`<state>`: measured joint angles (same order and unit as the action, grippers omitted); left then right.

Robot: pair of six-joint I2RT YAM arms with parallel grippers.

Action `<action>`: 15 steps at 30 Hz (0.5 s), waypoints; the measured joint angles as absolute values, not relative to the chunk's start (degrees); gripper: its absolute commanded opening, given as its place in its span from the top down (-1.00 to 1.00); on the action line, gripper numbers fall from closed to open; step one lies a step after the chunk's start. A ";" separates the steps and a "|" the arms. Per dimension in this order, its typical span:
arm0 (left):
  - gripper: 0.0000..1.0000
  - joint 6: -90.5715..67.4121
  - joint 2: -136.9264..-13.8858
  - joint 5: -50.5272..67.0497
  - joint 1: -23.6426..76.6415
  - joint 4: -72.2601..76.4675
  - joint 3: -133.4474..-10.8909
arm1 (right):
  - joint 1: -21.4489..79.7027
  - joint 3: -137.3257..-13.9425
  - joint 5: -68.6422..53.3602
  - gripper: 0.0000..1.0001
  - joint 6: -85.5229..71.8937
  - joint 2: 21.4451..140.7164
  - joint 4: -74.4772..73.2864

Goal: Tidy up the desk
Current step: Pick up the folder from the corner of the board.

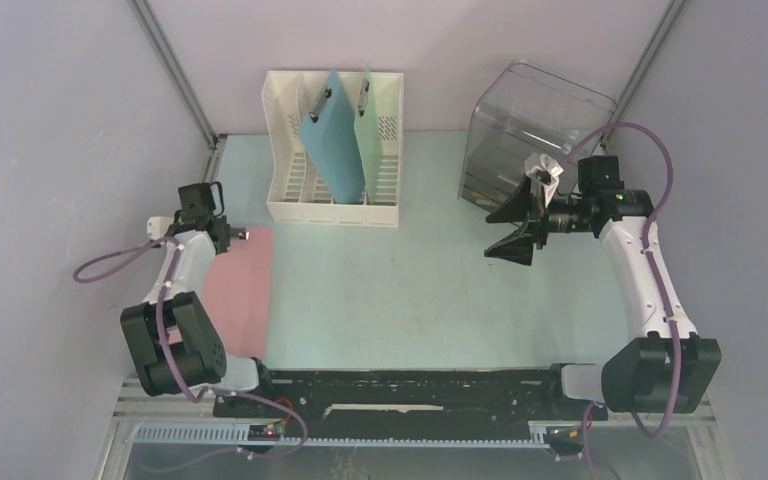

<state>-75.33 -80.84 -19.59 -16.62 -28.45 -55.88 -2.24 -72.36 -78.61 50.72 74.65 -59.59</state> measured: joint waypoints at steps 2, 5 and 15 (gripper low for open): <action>0.96 -75.66 -79.44 -19.33 -14.98 -28.36 -54.89 | -2.20 -72.36 -78.56 -0.99 51.00 74.63 -59.94; 0.96 -76.14 -77.71 -19.16 -12.49 -28.36 -54.24 | -1.48 -72.36 -78.22 -0.99 51.18 74.63 -60.25; 0.97 -78.61 -71.81 -19.09 -4.49 -27.49 -54.22 | 8.91 -72.36 -72.69 -0.99 48.38 76.01 -57.12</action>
<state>-78.61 -71.81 -19.09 -4.49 -27.49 -54.22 8.91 -72.36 -72.69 48.38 76.01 -57.12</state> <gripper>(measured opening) 0.020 0.993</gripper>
